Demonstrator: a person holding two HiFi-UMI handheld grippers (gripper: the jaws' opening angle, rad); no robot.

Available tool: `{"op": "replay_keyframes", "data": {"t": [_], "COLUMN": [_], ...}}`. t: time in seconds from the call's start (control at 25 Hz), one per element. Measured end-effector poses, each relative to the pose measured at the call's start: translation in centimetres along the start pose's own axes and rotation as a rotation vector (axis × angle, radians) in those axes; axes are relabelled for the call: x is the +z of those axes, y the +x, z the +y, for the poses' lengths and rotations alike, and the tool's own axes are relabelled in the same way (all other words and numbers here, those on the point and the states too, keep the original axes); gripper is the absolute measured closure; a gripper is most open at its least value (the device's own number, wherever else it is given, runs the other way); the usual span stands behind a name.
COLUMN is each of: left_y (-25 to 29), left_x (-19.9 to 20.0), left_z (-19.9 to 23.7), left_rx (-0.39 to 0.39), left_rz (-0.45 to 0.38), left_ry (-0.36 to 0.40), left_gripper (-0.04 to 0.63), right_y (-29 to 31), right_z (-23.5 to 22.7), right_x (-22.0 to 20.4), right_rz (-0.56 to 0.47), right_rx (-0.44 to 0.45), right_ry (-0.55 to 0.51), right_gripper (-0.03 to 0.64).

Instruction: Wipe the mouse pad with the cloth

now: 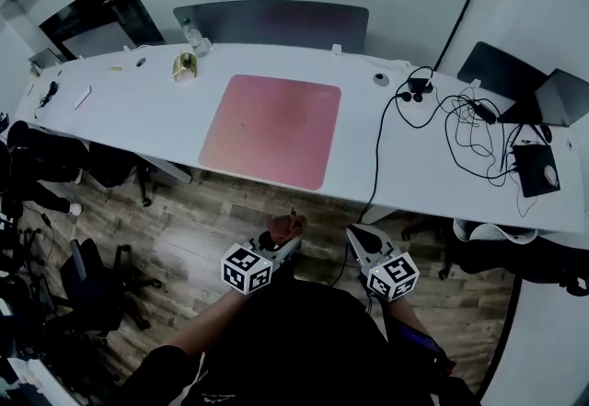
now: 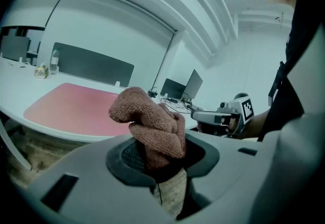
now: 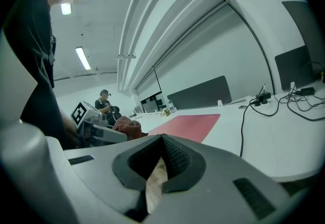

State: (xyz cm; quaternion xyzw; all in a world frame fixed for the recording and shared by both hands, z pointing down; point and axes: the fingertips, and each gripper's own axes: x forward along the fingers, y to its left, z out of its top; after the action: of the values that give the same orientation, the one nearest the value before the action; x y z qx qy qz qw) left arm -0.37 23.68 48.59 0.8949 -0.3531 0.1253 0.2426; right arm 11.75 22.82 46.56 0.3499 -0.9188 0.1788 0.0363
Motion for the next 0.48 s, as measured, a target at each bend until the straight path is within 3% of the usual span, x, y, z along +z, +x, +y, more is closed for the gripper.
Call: {"op": "replay_keyframes", "data": {"t": [0.48], "left_y": [5.6], "left_x": [1.4], "left_z": [4.9], "left_rx": [-0.153], "left_rz": [0.118], "left_ry": [0.019], "left_gripper": [0.457], "right_y": [4.3], "right_z": [-1.9], "right_x": [1.3], "right_rz": [-0.011], "right_rx": [-0.098], "right_ry": [0.048], "right_gripper": [0.592]}}
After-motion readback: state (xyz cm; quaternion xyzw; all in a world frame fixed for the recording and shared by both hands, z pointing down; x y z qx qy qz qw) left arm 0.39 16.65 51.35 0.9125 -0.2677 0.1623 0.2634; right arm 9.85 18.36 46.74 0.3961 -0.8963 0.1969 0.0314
